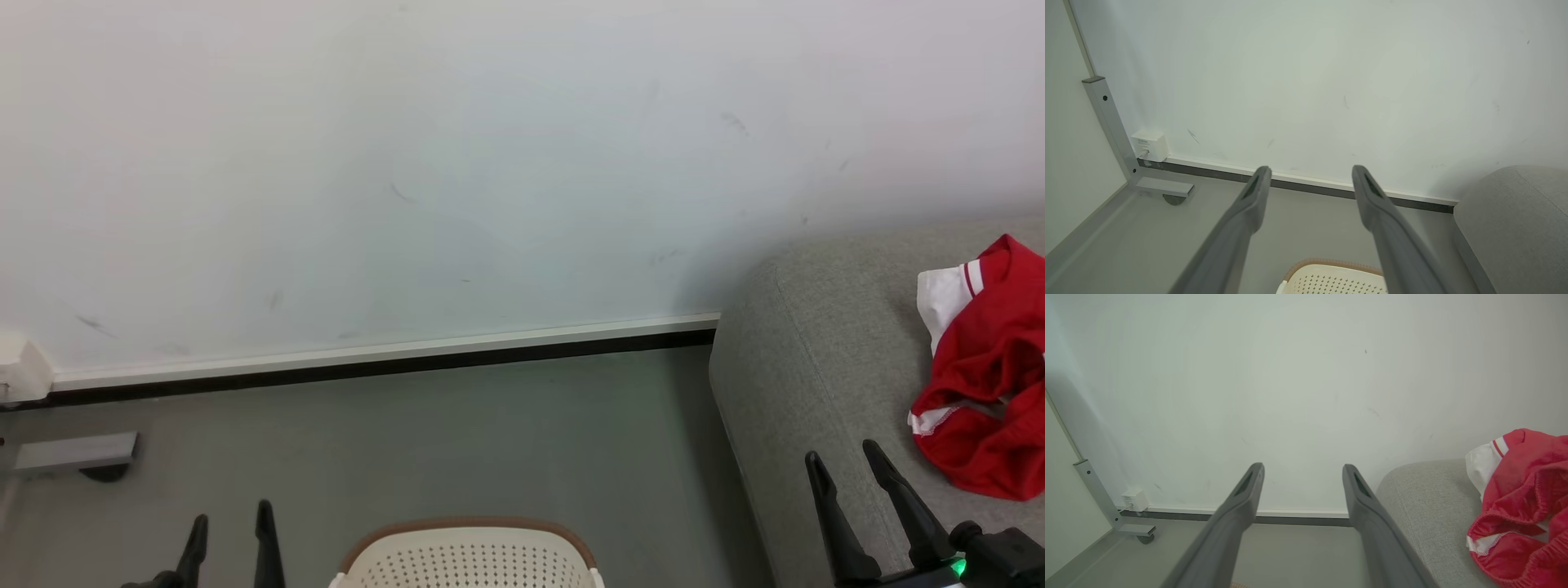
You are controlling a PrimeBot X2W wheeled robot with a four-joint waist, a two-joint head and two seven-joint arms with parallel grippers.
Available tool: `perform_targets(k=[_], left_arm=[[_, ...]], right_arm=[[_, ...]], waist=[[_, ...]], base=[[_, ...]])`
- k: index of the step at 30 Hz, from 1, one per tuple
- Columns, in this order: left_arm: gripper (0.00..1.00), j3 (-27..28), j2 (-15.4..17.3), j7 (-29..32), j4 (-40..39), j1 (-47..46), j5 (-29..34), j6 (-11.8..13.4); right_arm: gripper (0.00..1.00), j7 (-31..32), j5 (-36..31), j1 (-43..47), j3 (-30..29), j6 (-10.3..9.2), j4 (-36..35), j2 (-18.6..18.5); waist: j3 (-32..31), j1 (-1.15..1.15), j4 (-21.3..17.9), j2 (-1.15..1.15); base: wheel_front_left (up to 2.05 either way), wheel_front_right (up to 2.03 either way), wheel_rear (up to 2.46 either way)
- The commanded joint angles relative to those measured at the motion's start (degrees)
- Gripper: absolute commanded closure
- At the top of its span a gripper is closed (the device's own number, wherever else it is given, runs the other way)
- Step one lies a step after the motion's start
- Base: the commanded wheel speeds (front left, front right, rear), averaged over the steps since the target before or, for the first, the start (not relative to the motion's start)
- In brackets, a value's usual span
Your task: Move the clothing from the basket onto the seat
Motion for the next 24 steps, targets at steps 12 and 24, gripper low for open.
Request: perform_targets(k=[12, 24], left_arm=[[0.0, 0.1, 0.1, 0.0, 0.5, -0.1, -0.5, 0.3], [1.0, 0.2, -0.1, 0.0, 1.5, -0.2, -0.8, 0.0]], right_arm=[[0.0, 0.0, 0.7, -0.4, 0.1, -0.15, 0.7, -0.1], [1.0, 0.0, 1.0, -0.1, 0.6, 0.0, 1.5, 0.5]], waist=[[-0.2, 0.0, 0.8, 0.0], [-0.2, 0.0, 0.7, 0.0]], base=[[0.0, 0.0, 0.0], [0.0, 0.0, 0.0]])
